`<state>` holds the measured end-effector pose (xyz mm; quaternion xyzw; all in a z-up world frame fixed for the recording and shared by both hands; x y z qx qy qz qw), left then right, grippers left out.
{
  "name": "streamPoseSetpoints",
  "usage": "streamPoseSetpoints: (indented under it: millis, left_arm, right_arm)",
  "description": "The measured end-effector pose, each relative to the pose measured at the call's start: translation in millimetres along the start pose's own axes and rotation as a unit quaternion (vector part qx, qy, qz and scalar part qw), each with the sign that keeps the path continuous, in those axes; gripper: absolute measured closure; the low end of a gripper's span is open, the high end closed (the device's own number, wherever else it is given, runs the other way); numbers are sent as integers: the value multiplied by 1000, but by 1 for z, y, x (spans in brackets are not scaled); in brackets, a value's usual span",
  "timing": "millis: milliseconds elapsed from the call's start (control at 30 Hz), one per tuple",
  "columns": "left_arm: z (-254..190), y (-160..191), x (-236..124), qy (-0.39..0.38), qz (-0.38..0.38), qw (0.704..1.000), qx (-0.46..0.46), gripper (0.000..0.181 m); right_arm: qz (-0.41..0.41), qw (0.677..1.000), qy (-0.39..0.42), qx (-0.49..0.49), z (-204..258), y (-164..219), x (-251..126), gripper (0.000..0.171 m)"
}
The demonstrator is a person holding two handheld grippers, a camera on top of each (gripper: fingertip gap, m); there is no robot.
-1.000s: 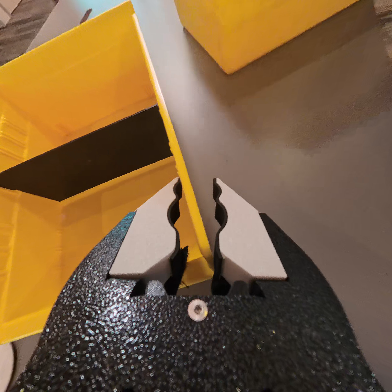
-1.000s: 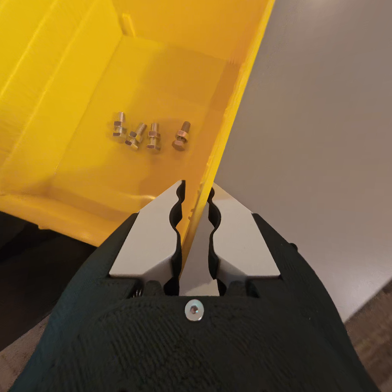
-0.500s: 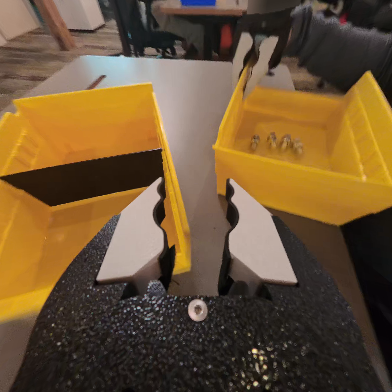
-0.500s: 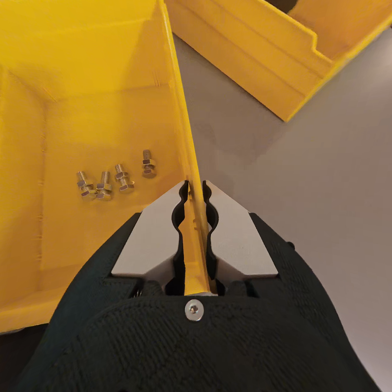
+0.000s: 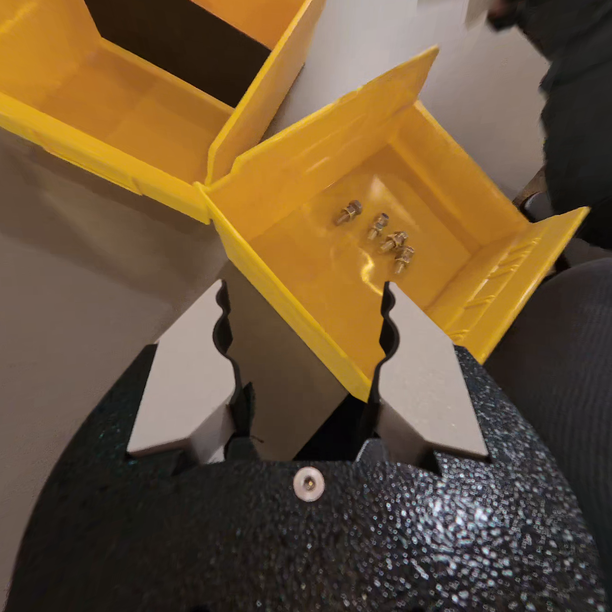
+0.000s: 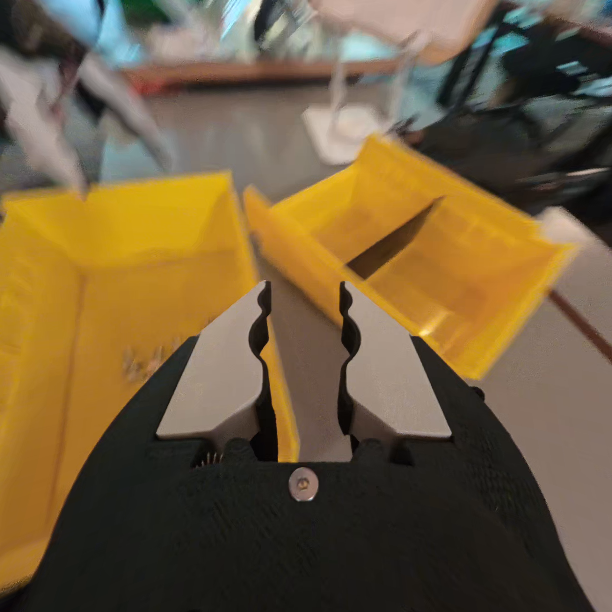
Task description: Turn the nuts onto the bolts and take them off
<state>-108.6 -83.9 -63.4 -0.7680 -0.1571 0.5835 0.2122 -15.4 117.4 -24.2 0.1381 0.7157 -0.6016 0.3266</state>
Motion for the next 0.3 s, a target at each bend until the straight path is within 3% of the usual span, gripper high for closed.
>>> streamPoseSetpoints:
  millis: [33,133,200,300]
  left_arm:
    - [1,1,1,-25,6,1000,4,89]
    - [9,7,14,-82,48,995,7,88]
    - [9,12,25,-88,84,993,2,84]
    - [11,10,29,-107,104,989,7,83]
  right_arm:
    - [-24,998,43,50,-27,-11,-10,130]
    - [29,958,197,205,-121,1,-18,124]
    - [141,938,213,236,-149,29,4,110]
    - [259,909,202,255,-165,61,36,107]
Point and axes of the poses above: each gripper's, where its closed fingertips meet, x out along the fingers, y out of its underside, z = x × y across the jaws, the point moved 1 cm from there along -x, back along the fingers, and after that the axes turned 14 degrees about z, right-handed, at the moved point
